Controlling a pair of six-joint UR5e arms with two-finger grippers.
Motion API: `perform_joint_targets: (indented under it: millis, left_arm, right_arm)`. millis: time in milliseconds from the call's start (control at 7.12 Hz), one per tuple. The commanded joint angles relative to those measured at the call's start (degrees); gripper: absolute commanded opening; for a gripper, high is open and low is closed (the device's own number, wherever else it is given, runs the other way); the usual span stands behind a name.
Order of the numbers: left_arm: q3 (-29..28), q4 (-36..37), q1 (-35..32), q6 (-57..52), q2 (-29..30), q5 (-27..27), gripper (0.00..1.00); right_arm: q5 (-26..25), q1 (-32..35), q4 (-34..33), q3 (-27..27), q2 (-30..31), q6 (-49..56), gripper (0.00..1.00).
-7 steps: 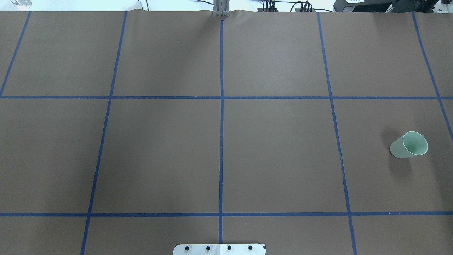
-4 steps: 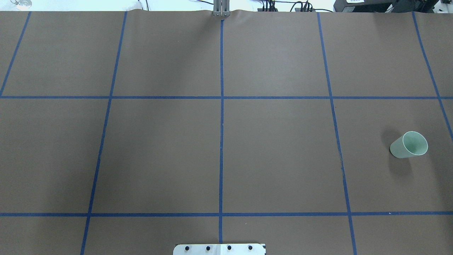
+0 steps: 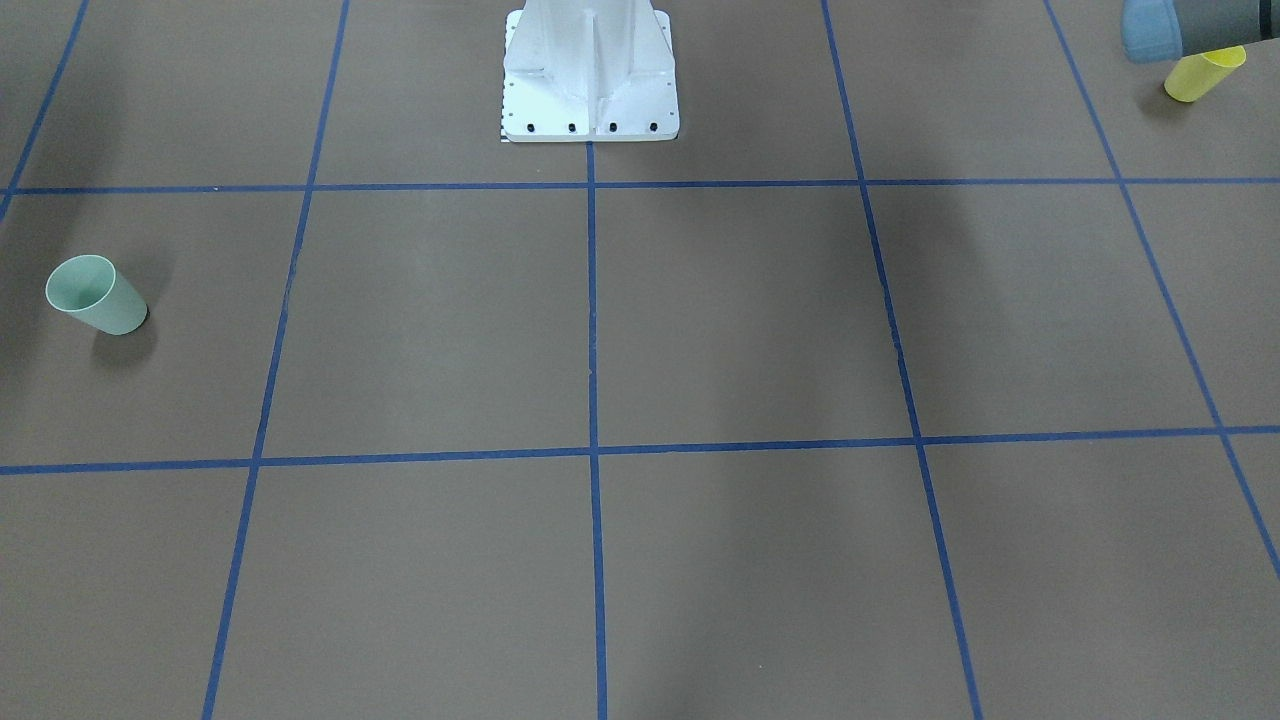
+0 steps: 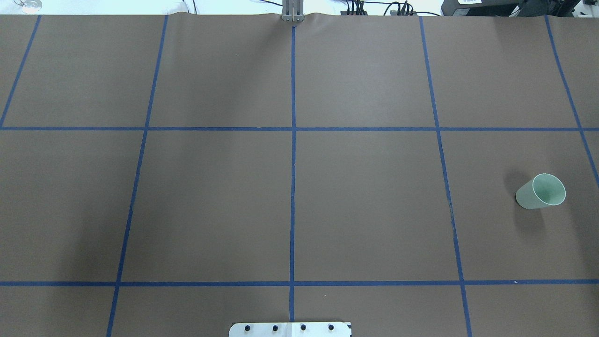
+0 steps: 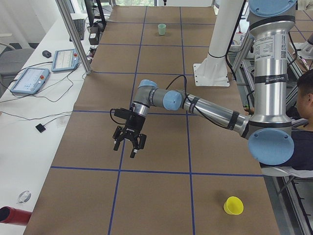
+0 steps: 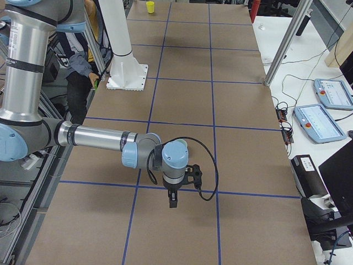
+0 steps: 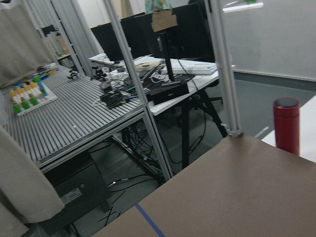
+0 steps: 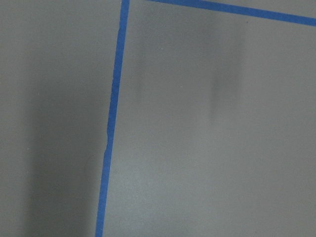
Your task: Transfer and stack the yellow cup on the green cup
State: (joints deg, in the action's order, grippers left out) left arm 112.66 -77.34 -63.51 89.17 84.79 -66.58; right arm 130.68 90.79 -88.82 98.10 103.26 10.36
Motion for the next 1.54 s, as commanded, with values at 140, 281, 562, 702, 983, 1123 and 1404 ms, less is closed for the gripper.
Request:
perform_joint_targets:
  millis: [140, 281, 562, 702, 983, 1123, 1404]
  left_arm:
    - [-1.7, 8.6, 6.5, 18.9, -4.6, 0.1, 1.00]
    - [-3.5, 12.8, 8.4, 25.1, -4.6, -0.3, 1.00]
    - [-4.0, 23.4, 11.1, 35.4, -4.5, -6.6, 1.00]
    - [-5.6, 25.8, 13.3, 39.5, -4.5, -11.1, 1.00]
    - [-9.1, 30.6, 17.4, 48.5, -4.2, -18.7, 1.00]
    - [-11.0, 30.8, 17.8, 50.6, -4.0, -22.4, 1.00]
    - [-17.4, 30.8, 18.1, 54.3, -4.1, -28.4, 1.00]
  right_arm:
    - [-0.2, 0.0, 3.4, 0.5, 0.2, -0.1, 1.00]
    - [-0.8, 0.1, 5.1, 0.5, 0.3, -0.4, 1.00]
    - [-1.1, 0.0, 6.7, 0.8, -0.1, -1.0, 1.00]
    - [-1.0, 0.0, 10.8, 0.8, 0.0, -1.0, 1.00]
    - [-0.6, 0.0, 11.4, 0.9, 0.0, -1.1, 1.00]
    - [-0.7, 0.0, 11.5, 0.8, -0.2, -2.5, 1.00]
    - [-0.6, 0.0, 11.5, 0.9, -0.2, -2.5, 1.00]
